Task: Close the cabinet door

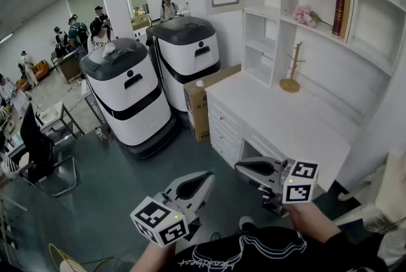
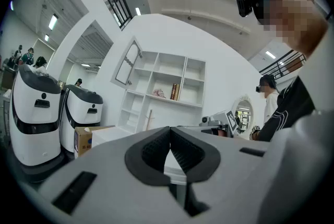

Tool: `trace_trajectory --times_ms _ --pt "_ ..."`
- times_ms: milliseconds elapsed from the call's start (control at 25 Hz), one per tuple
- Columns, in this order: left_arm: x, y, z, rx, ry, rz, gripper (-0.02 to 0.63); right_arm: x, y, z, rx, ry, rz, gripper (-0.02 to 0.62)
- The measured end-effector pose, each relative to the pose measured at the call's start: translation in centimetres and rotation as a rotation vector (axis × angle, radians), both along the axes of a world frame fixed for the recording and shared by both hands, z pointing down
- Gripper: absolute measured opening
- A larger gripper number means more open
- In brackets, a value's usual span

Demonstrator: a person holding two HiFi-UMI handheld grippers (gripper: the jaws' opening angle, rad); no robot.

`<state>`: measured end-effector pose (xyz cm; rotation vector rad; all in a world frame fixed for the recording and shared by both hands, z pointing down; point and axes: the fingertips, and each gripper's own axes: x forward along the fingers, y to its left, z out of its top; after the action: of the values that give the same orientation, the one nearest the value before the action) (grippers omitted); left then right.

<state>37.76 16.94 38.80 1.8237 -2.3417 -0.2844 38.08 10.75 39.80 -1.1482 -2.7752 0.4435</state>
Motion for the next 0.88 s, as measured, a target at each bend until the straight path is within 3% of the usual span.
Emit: trace_trajectory --times_ms 560,880 --pt "-1.3 1.9 0.6 0.009 0.012 -0.020 0.005 -1.3 1.7 1.3 -0.007 0.029 -0.012 0.006" --pt "-4.1 2.2 1.6 0.011 0.044 -0.057 0.005 -4.0 1.1 2.2 -0.025 0.055 -0.008 0.006"
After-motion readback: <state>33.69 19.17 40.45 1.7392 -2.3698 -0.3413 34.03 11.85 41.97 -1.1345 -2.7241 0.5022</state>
